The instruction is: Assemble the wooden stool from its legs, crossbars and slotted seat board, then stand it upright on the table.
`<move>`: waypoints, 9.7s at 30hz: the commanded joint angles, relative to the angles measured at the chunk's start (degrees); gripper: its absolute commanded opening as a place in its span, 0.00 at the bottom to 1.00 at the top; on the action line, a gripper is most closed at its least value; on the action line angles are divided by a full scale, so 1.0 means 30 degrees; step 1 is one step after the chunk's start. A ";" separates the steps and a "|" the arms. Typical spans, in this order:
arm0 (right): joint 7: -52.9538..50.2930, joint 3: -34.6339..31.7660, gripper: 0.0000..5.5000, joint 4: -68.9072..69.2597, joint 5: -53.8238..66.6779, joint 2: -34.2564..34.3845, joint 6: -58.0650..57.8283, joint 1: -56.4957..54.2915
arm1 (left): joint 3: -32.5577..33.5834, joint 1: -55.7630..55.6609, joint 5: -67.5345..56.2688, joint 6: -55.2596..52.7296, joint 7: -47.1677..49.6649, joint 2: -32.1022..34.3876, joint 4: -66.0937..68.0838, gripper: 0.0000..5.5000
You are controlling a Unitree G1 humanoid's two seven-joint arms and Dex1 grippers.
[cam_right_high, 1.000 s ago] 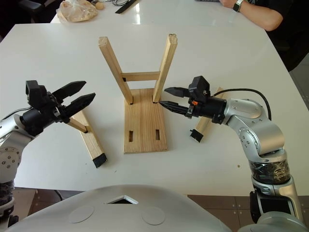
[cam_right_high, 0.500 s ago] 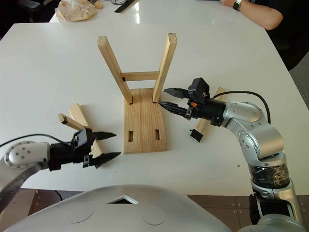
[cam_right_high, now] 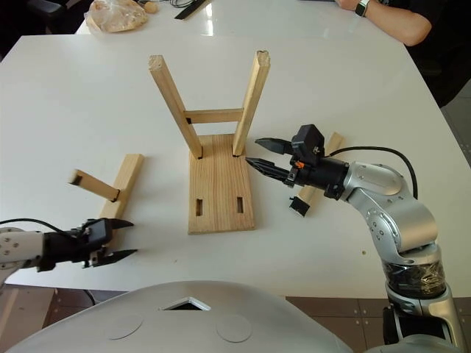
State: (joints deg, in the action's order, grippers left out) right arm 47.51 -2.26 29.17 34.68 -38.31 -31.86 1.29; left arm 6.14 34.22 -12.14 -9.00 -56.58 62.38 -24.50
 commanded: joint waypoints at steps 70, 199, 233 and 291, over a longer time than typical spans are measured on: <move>-0.1477 -0.3092 0.42 0.2244 0.4397 0.0440 -0.1102 -0.0018 | 0.9264 -0.7632 -1.4479 -0.8431 0.1487 -0.5287 0.2388 0.37; 0.7483 0.7347 0.37 -0.5228 -0.5055 -0.4234 0.2757 -0.4357 | -0.0882 -0.7967 -0.6313 -0.5056 0.1673 -0.7972 0.2123 0.62; 0.2026 0.1110 0.55 -0.4235 -0.6460 -0.5667 0.1331 0.1491 | -0.0934 -0.6577 -0.4188 -0.3494 0.3627 -0.9902 0.2452 0.62; 0.7261 0.0355 0.70 -1.5510 -0.7064 -0.4259 0.7304 0.0446 | -0.1109 -0.7114 -0.3667 -0.3663 0.4856 -1.0534 0.3037 0.62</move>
State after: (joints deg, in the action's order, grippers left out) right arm 69.07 -2.46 -18.38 13.50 -52.68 -8.40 1.37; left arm 2.76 13.89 -23.50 -19.35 -42.31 30.71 -15.95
